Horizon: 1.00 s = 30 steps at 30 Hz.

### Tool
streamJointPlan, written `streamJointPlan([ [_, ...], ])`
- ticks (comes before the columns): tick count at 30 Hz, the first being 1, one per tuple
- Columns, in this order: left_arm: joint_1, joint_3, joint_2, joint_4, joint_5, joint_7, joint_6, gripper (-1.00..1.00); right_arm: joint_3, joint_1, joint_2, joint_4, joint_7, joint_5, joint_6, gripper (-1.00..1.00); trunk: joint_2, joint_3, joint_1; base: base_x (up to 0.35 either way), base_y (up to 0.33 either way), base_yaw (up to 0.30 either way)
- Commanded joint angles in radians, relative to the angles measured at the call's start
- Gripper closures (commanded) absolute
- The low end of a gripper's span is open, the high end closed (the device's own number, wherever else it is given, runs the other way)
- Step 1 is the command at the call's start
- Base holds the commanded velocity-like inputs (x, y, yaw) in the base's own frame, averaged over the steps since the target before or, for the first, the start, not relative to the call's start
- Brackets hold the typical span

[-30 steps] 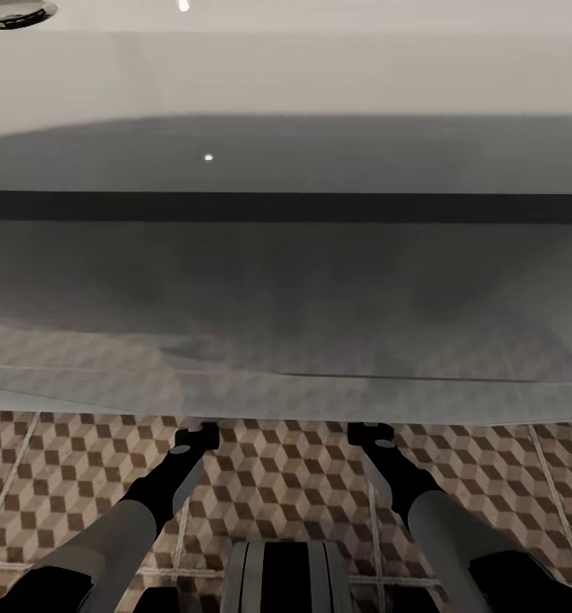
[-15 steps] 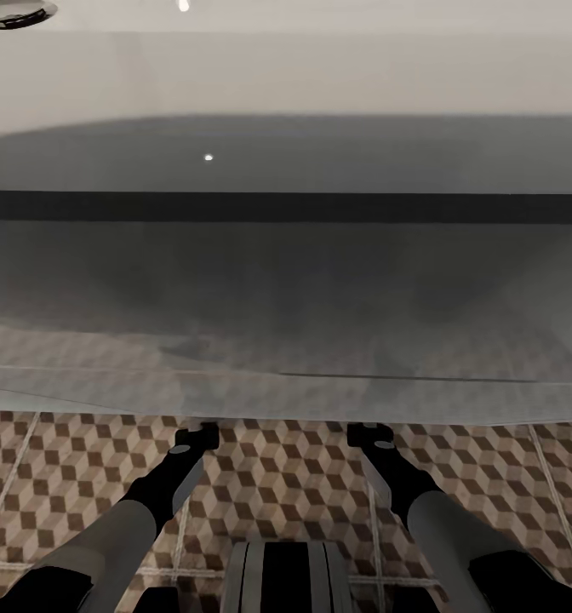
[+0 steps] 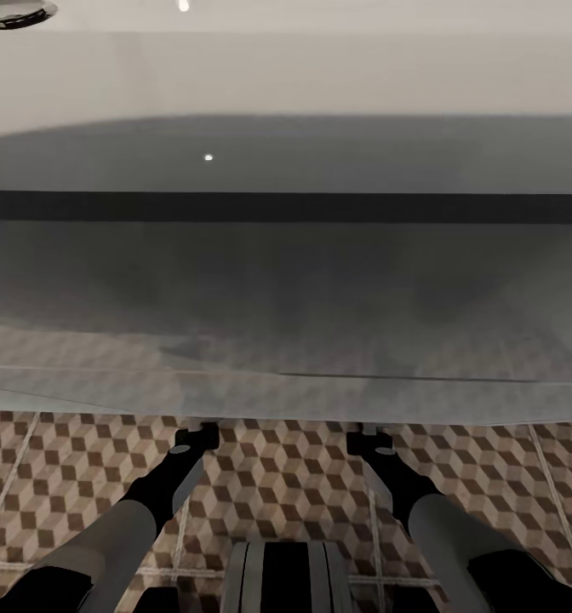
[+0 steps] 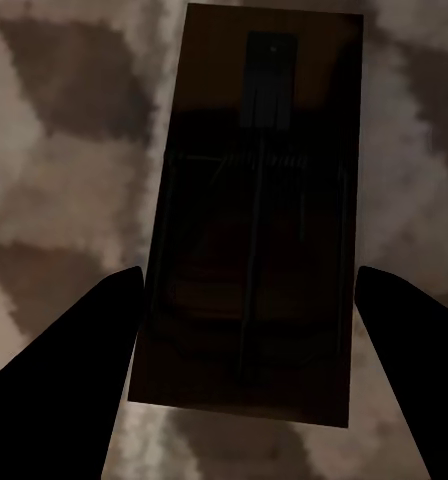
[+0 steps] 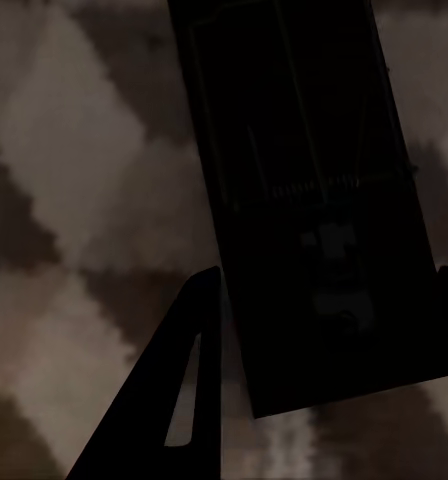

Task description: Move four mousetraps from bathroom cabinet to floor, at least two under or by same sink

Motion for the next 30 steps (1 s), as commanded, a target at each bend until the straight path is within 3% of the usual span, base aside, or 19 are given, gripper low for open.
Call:
streamJointPlan([
  [1,0.0,-0.004,0.001,0.01,0.014,0.009,0.005,1.0,0.009,0.0,-0.001,0.0,-0.004,-0.016,0.004,1.0,0.0,-0.001,0.0,0.0,0.0,0.0],
  [30,0.0,-0.004,0.001,0.01,0.014,0.009,0.005,1.0,0.009,-0.011,-0.001,0.004,0.0,-0.016,0.013,1.0,0.0,-0.001,0.0,0.0,0.0,0.0],
])
